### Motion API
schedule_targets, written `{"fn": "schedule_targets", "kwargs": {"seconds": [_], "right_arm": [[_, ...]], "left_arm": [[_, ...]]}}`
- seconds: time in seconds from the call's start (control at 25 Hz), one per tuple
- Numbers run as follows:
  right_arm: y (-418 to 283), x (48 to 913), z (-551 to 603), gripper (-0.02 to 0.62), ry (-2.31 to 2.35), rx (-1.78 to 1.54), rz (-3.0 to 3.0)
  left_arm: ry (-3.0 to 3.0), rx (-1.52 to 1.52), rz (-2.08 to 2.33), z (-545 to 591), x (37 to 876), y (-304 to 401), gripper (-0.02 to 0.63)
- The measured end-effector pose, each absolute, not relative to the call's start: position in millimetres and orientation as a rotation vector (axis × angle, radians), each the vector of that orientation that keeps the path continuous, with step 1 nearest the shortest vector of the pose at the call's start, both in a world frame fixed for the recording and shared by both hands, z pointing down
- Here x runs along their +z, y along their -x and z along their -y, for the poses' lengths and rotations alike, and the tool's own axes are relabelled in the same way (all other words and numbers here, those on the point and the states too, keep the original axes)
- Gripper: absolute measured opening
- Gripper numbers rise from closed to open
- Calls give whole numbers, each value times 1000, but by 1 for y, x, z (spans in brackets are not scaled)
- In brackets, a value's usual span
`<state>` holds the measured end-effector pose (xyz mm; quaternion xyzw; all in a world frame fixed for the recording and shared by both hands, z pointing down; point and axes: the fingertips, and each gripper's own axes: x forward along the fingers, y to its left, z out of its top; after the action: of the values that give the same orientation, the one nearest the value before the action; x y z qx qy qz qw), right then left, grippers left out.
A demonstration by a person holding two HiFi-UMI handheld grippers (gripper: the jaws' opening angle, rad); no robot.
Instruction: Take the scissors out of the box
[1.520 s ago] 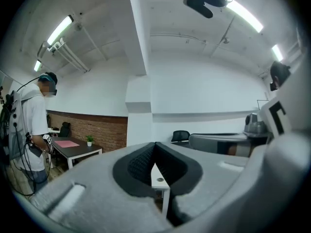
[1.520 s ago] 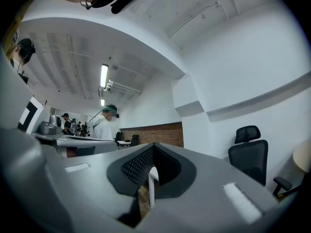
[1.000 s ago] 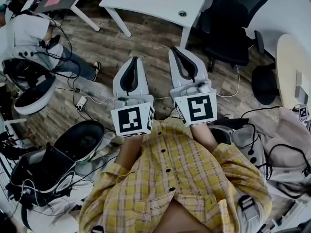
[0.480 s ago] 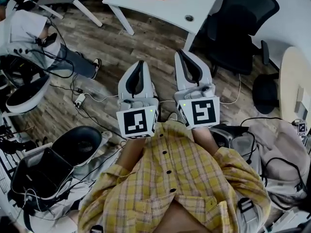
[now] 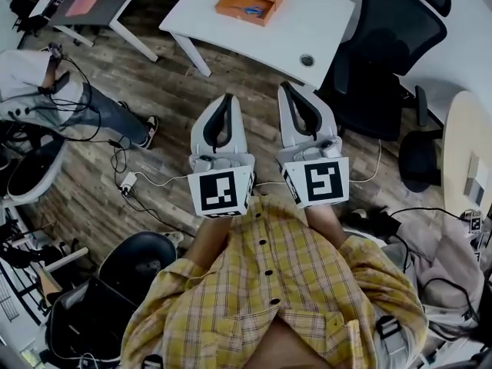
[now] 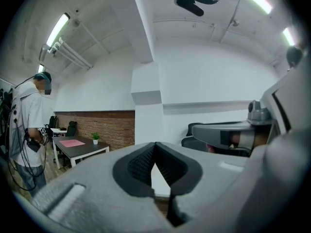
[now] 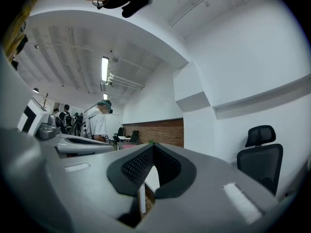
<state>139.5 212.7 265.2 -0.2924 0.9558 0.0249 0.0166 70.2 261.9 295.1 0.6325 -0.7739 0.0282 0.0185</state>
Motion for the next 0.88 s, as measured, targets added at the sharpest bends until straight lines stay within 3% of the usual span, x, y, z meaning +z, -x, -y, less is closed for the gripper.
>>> {"fn": "schedule_targets", "kwargs": {"seconds": [0.52,0.88], "right_arm": [[-27,257,-124,3,1067,20,-2948],[-4,265,-94,3,1206,-5,-2938]], "left_arm": [[-2095,89,2271,-169,284,43,2],[-2165,13,2155,-131,291,67,2]]}}
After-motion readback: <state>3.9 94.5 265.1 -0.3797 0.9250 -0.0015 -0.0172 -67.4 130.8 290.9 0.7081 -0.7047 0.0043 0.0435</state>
